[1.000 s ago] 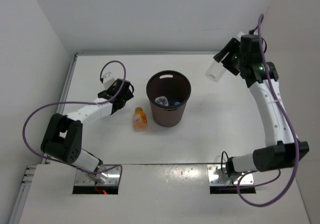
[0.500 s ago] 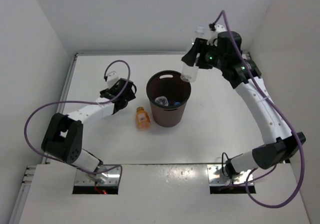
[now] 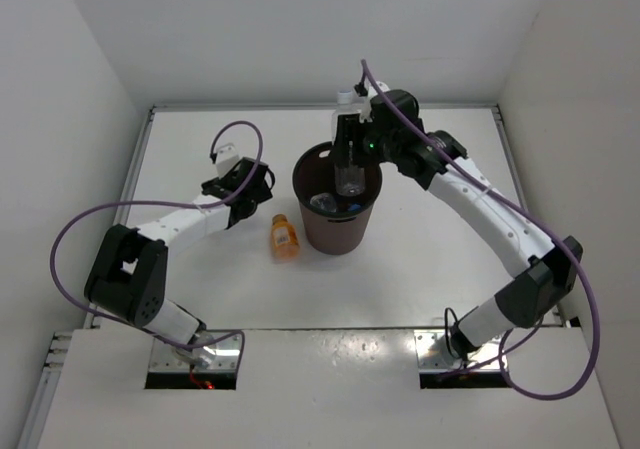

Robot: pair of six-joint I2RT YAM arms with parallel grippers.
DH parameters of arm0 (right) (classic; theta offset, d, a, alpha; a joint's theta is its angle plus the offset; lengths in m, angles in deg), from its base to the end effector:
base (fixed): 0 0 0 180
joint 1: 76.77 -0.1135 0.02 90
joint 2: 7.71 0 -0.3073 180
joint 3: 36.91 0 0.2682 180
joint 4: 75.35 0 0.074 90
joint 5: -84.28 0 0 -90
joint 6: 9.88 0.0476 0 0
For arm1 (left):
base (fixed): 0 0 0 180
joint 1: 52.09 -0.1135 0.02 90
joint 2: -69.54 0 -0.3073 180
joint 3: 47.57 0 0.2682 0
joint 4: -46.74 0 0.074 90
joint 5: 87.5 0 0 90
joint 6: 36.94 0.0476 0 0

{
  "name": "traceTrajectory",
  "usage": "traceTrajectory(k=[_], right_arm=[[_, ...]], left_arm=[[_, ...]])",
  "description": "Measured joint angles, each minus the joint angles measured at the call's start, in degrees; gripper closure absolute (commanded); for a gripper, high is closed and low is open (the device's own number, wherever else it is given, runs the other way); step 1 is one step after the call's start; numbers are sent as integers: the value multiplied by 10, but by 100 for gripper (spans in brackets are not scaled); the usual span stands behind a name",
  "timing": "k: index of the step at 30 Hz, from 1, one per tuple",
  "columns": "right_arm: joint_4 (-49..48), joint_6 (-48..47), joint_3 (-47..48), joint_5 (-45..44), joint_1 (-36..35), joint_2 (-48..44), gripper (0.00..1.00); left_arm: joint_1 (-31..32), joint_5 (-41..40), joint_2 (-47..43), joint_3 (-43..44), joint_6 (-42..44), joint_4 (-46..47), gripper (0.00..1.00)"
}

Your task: Put the plastic bottles in the bin

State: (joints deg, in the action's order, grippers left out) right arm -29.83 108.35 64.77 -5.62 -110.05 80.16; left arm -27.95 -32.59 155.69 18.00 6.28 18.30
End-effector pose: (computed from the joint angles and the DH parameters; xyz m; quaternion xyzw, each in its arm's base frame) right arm 0.3113 0.2045 0.4207 -0.0389 0.8725 0.2497 0.4181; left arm 0.3073 -0.1077 0.2406 -0.2788 0.8551 0.0364 0.4357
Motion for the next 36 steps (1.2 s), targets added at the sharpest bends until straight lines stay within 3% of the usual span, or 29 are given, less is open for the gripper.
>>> traceTrajectory(k=[6,9,11,16,24,31,36], right_arm=[[-5,-14,9,-54,-11,39,52],[-6,-15,27,-75,-17,61,8],[-8,-20,37,-86,-21,70,0],[-7,-26,57,-108,-30,71,0],[-15,-27,170,-155,-32,40,0],[-41,-22,106,-181,-32,-87,0],[-42,-14,67,-190,-32,-118,0]], left_arm=[[0,5,-1,-15,0,-3,0],[1,8,-3,-20,0,-5,0],[3,9,-5,-22,0,-5,0],[6,20,-9,-34,-1,1,0],[7,39,-9,-51,-13,5,0],[17,67,-29,-73,-22,22,0],[17,112,-39,-104,-27,56,0]])
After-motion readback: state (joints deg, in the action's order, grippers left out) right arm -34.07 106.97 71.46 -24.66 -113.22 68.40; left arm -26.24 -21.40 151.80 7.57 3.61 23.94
